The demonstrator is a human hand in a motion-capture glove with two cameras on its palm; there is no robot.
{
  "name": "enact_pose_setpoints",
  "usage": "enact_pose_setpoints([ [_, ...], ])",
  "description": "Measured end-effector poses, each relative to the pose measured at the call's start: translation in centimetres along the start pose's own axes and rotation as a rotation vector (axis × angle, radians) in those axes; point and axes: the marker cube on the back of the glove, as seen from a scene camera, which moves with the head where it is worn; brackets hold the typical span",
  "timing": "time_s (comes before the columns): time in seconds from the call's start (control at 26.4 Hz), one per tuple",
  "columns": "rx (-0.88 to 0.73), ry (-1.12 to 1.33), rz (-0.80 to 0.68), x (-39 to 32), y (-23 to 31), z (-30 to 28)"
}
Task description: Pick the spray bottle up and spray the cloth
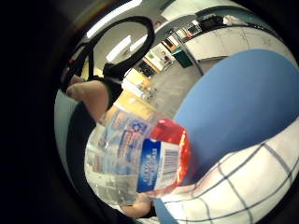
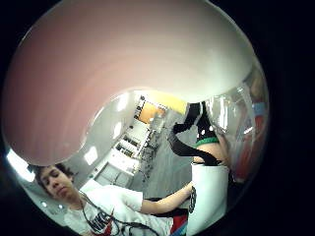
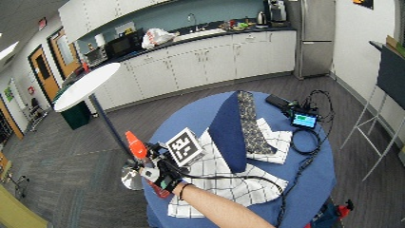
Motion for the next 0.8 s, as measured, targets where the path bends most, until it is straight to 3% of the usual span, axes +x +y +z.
enact_pose_setpoints([
  [0.53,-0.119,-0.001,0.114,1.3,2.1,1.6],
  [0.8,-0.261,-0.013,-0.101,-4.9,6.3,1.7],
])
